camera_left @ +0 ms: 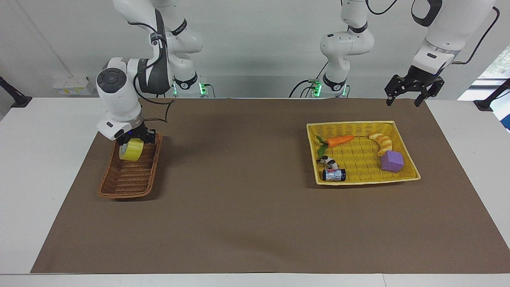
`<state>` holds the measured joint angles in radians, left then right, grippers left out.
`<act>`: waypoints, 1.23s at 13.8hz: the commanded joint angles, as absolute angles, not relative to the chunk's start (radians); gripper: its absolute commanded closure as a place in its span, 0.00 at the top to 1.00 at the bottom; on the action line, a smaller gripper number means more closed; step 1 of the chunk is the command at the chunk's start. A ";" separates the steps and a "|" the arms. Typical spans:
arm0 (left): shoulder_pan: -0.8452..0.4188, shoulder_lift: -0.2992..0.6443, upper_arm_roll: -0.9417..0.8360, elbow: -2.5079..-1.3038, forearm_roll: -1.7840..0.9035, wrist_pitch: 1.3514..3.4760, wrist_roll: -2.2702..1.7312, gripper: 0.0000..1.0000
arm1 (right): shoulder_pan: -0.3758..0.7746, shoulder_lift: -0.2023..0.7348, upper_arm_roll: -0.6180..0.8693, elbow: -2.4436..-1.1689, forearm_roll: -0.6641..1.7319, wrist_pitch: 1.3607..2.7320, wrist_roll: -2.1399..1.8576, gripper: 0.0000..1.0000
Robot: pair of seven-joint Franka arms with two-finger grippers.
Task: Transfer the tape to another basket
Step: 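Carry the tape to the wicker basket while the left gripper withdraws, then lower the tape into the wicker basket and open the right gripper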
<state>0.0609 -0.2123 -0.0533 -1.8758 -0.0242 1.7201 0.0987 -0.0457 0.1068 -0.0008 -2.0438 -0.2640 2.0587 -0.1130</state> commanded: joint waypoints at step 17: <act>0.097 -0.005 -0.058 -1.611 0.020 1.609 0.112 1.00 | -0.060 0.147 0.006 -2.060 -0.154 2.151 -0.085 1.00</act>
<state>0.0836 0.0123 -0.0499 -1.6036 0.0153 1.6063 0.1063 -0.0710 0.1539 0.0016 -2.0905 -0.2265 2.1431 -0.1080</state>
